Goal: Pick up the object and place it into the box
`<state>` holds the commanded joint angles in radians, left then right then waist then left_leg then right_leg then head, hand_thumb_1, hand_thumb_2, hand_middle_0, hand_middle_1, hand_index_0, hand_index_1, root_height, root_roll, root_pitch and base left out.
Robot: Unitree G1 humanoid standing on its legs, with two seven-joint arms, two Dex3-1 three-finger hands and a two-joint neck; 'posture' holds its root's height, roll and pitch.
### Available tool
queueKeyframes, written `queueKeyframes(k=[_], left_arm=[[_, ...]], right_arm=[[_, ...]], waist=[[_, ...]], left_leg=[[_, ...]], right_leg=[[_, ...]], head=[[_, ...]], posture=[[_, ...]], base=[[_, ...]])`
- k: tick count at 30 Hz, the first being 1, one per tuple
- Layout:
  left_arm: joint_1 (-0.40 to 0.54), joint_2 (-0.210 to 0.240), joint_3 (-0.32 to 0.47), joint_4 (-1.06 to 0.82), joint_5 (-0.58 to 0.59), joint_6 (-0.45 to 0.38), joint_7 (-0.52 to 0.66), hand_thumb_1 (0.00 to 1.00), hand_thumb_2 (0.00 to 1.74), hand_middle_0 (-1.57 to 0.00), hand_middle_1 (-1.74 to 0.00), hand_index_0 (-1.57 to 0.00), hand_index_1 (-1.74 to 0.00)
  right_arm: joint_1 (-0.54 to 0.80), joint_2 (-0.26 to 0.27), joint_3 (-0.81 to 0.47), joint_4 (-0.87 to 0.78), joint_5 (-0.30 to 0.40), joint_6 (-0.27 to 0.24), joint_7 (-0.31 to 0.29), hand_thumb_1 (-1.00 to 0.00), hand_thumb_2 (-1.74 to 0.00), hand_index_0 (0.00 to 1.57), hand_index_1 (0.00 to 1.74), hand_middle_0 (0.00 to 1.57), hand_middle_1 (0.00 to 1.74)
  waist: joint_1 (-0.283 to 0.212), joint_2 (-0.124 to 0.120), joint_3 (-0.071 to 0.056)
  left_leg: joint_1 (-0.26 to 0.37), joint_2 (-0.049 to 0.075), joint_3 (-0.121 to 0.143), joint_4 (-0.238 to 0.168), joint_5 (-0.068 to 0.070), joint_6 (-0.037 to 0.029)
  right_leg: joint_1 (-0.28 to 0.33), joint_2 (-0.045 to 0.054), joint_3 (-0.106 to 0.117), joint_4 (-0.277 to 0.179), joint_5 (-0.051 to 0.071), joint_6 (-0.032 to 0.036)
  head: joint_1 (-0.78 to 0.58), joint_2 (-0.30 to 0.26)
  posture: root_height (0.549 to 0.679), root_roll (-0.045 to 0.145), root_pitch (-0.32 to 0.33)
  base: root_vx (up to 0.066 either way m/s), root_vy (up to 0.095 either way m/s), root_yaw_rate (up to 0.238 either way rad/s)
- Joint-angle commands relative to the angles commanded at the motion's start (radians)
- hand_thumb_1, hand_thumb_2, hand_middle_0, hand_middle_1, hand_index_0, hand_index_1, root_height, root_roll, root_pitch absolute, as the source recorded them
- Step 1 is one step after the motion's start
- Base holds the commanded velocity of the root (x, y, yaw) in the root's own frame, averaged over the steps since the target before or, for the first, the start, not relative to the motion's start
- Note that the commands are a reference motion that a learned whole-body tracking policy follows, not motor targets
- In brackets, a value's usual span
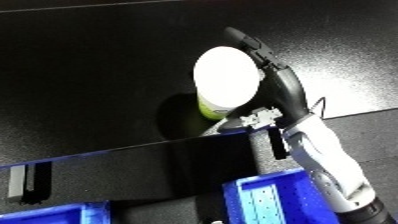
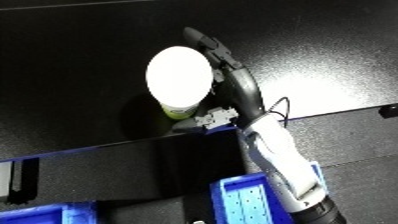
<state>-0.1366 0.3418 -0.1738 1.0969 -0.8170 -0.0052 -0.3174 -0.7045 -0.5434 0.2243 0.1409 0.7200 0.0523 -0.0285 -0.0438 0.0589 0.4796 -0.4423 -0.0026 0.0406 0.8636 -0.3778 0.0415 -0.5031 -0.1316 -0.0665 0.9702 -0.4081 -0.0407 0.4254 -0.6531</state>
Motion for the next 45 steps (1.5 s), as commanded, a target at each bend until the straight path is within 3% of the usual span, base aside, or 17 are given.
queueKeyframes(k=[1, 5, 8, 9, 10, 11, 16, 20, 31, 33, 34, 35, 36, 40, 43, 44, 45], left_arm=[[-0.001, -0.003, -0.002, -0.002, -0.002, 0.002, 0.002, 0.00, 0.00, 0.00, 0.00, 0.00, 0.00], [-0.001, -0.007, -0.007, -0.007, -0.005, 0.004, 0.007, 0.00, 0.00, 0.00, 0.00, 0.00, 0.00], [-0.001, -0.009, -0.010, -0.009, -0.006, 0.004, 0.007, 0.00, 0.00, 0.00, 0.00, 0.00, 0.00], [-0.001, -0.010, -0.011, -0.011, -0.007, 0.005, 0.007, 0.00, 0.00, 0.00, 0.00, 0.00, 0.00], [-0.001, -0.010, -0.011, -0.011, -0.007, 0.005, 0.007, 0.00, 0.00, 0.00, 0.00, 0.00, 0.00], [0.001, -0.011, -0.012, -0.012, -0.009, 0.004, 0.006, 0.00, 0.00, 0.00, 0.00, 0.00, 0.00], [0.004, -0.010, -0.009, -0.012, -0.012, 0.000, 0.004, 0.00, 0.00, 0.00, 0.00, 0.00, 0.00], [0.014, -0.007, 0.005, -0.017, -0.017, -0.004, 0.008, 0.00, 0.00, 0.00, 0.00, 0.00, 0.00], [0.054, 0.003, 0.061, -0.030, -0.054, -0.036, 0.009, 0.00, 0.00, 0.00, 0.00, 0.00, 0.00], [0.064, 0.005, 0.069, -0.030, -0.066, -0.045, 0.007, 0.00, 0.00, 0.00, 0.00, 0.00, 0.00], [0.073, 0.004, 0.079, -0.026, -0.079, -0.055, 0.003, 0.00, 0.00, 0.00, 0.00, 0.00, 0.00], [0.073, 0.004, 0.079, -0.026, -0.079, -0.055, 0.003, 0.00, 0.00, 0.00, 0.00, 0.00, 0.00], [0.081, 0.000, 0.089, -0.018, -0.092, -0.064, -0.003, 0.00, 0.00, 0.00, 0.00, 0.00, 0.00], [0.091, -0.013, 0.100, -0.009, -0.107, -0.075, -0.012, 0.00, 0.00, 0.00, 0.00, 0.00, 0.00], [0.097, -0.022, 0.107, -0.008, -0.116, -0.079, -0.017, 0.00, 0.00, 0.00, 0.00, 0.00, 0.00], [0.097, -0.021, 0.109, -0.008, -0.117, -0.079, -0.019, 0.00, 0.00, 0.00, 0.00, 0.00, 0.00], [0.094, -0.016, 0.111, -0.005, -0.115, -0.078, -0.024, 0.00, 0.00, 0.00, 0.00, 0.00, 0.00]], right_arm=[[-0.005, 0.006, 0.005, -0.002, -0.002, 0.002, -0.001, -0.50, -0.87, 0.79, 0.87, 0.79, 0.87], [-0.008, 0.009, 0.009, -0.002, -0.002, 0.006, -0.002, -0.70, -1.22, 1.10, 1.22, 1.10, 1.22], [-0.008, 0.009, 0.010, 0.000, -0.001, 0.009, 0.000, -0.80, -1.39, 1.26, 1.39, 1.26, 1.39], [-0.006, 0.009, 0.012, 0.003, 0.000, 0.011, 0.002, -0.90, -1.57, 1.41, 1.57, 1.41, 1.57], [-0.006, 0.009, 0.012, 0.003, 0.000, 0.011, 0.002, -0.90, -1.57, 1.41, 1.57, 1.41, 1.57], [-0.005, 0.007, 0.013, 0.005, 0.001, 0.012, 0.002, -1.00, -1.74, 1.57, 1.74, 1.57, 1.74], [0.003, -0.001, 0.011, -0.003, -0.011, 0.014, 0.025, -1.00, -1.74, 1.57, 1.74, 1.57, 1.74], [0.038, -0.022, 0.002, -0.046, -0.040, 0.001, 0.073, -1.00, -1.74, 1.57, 1.74, 1.57, 1.74], [0.255, -0.124, -0.141, -0.217, -0.086, -0.117, 0.165, -1.00, -1.74, 1.57, 1.74, 1.57, 1.74], [0.306, -0.140, -0.183, -0.233, -0.072, -0.166, 0.146, -1.00, -1.74, 1.57, 1.74, 1.57, 1.74], [0.354, -0.139, -0.233, -0.238, -0.062, -0.240, 0.105, -1.00, -1.74, 1.57, 1.74, 1.57, 1.74], [0.354, -0.139, -0.233, -0.238, -0.062, -0.240, 0.105, -1.00, -1.74, 1.57, 1.74, 1.57, 1.74], [0.406, -0.117, -0.294, -0.240, -0.046, -0.318, 0.066, -1.00, -1.74, 1.57, 1.74, 1.57, 1.74], [0.483, -0.074, -0.381, -0.230, 0.011, -0.389, 0.058, -1.00, -1.74, 1.57, 1.74, 1.57, 1.74], [0.545, -0.047, -0.436, -0.201, 0.134, -0.359, 0.164, -1.00, -1.74, 1.57, 1.74, 1.57, 1.74], [0.559, -0.043, -0.441, -0.183, 0.180, -0.328, 0.225, -1.00, -1.74, 1.57, 1.74, 1.57, 1.74], [0.581, -0.045, -0.436, -0.135, 0.259, -0.264, 0.350, -1.00, -1.74, 1.57, 1.74, 1.57, 1.74]], waist=[[0.000, 0.002, 0.000], [-0.001, 0.004, 0.000], [-0.001, 0.005, 0.000], [-0.001, 0.006, 0.000], [-0.001, 0.006, 0.000], [-0.002, 0.007, 0.001], [-0.006, 0.006, 0.003], [-0.015, 0.000, 0.004], [-0.065, -0.028, 0.008], [-0.075, -0.034, 0.010], [-0.088, -0.039, 0.012], [-0.088, -0.039, 0.012], [-0.102, -0.042, 0.014], [-0.123, -0.039, 0.017], [-0.136, -0.034, 0.018], [-0.138, -0.034, 0.018], [-0.138, -0.034, 0.018]], left_leg=[[-0.001, 0.000, 0.001, 0.000, 0.000, -0.0004], [-0.001, -0.001, 0.002, -0.001, 0.000, -0.0006], [0.000, -0.001, 0.002, -0.002, 0.001, -0.0007], [0.002, -0.002, 0.003, -0.006, 0.002, -0.0007], [0.002, -0.002, 0.003, -0.006, 0.002, -0.0007], [0.004, -0.002, 0.003, -0.011, 0.005, -0.0008], [0.003, -0.001, 0.005, -0.016, 0.007, -0.0017], [0.003, 0.002, 0.006, -0.018, 0.006, -0.0015], [-0.004, 0.021, 0.019, -0.024, -0.002, -0.0020], [-0.003, 0.024, 0.022, -0.030, -0.002, -0.0020], [-0.002, 0.027, 0.026, -0.036, -0.002, -0.0029], [-0.002, 0.027, 0.026, -0.036, -0.002, -0.0029], [0.000, 0.029, 0.031, -0.043, -0.002, -0.0033], [0.004, 0.030, 0.041, -0.052, -0.005, -0.0023], [0.007, 0.027, 0.050, -0.055, -0.010, -0.0002], [0.007, 0.026, 0.051, -0.055, -0.011, 0.0003], [0.007, 0.025, 0.052, -0.053, -0.014, 0.0011]], right_leg=[[-0.002, 0.0002, 0.001, 0.001, 0.000, -0.0003], [-0.004, 0.0000, 0.004, 0.002, 0.000, -0.0002], [-0.004, 0.0002, 0.005, 0.001, 0.000, -0.0002], [-0.003, 0.0008, 0.006, -0.003, 0.001, 0.0000], [-0.003, 0.0008, 0.006, -0.003, 0.001, 0.0000], [-0.002, 0.0019, 0.006, -0.006, 0.003, 0.0004], [-0.004, 0.0053, 0.009, -0.008, 0.005, 0.0009], [-0.005, 0.0096, 0.011, -0.010, 0.006, 0.0024], [-0.013, 0.0306, 0.018, -0.023, 0.013, 0.0134], [-0.012, 0.0362, 0.018, -0.029, 0.015, 0.0148], [-0.012, 0.0429, 0.019, -0.034, 0.017, 0.0164], [-0.012, 0.0429, 0.019, -0.034, 0.017, 0.0164], [-0.013, 0.0506, 0.021, -0.039, 0.018, 0.0180], [-0.013, 0.0599, 0.026, -0.044, 0.017, 0.0193], [-0.014, 0.0670, 0.031, -0.048, 0.016, 0.0186], [-0.014, 0.0688, 0.032, -0.049, 0.016, 0.0182], [-0.015, 0.0706, 0.033, -0.049, 0.016, 0.0175]], head=[[0.004, -0.001], [0.008, -0.002], [0.011, 0.000], [0.013, 0.002], [0.013, 0.002], [0.015, 0.010], [0.027, 0.034], [0.043, 0.088], [0.052, 0.146], [0.055, 0.161], [0.060, 0.176], [0.060, 0.176], [0.067, 0.192], [0.088, 0.214], [0.131, 0.211], [0.152, 0.208], [0.198, 0.191]], posture=[[0.613, 0.079, -0.034], [0.613, 0.080, -0.034], [0.613, 0.081, -0.033], [0.614, 0.081, -0.032], [0.614, 0.081, -0.032], [0.614, 0.080, -0.031], [0.615, 0.079, -0.028], [0.615, 0.077, -0.025], [0.616, 0.067, -0.006], [0.617, 0.065, -0.001], [0.618, 0.063, 0.004], [0.618, 0.063, 0.004], [0.619, 0.062, 0.009], [0.620, 0.062, 0.014], [0.620, 0.063, 0.018], [0.620, 0.064, 0.019], [0.620, 0.063, 0.020]], base=[[-0.006, 0.018, 0.014], [-0.002, 0.013, 0.020], [-0.003, 0.010, 0.007], [-0.009, 0.007, -0.004], [-0.009, 0.007, -0.004], [-0.016, 0.003, -0.011], [-0.025, 0.001, -0.013], [-0.023, 0.005, -0.043], [-0.034, 0.014, -0.106], [-0.030, 0.009, -0.114], [-0.029, 0.022, -0.135], [-0.029, 0.022, -0.135], [-0.020, 0.045, -0.143], [-0.014, 0.060, -0.122], [-0.014, 0.059, -0.065], [-0.016, 0.030, -0.016], [-0.012, -0.006, 0.031]])
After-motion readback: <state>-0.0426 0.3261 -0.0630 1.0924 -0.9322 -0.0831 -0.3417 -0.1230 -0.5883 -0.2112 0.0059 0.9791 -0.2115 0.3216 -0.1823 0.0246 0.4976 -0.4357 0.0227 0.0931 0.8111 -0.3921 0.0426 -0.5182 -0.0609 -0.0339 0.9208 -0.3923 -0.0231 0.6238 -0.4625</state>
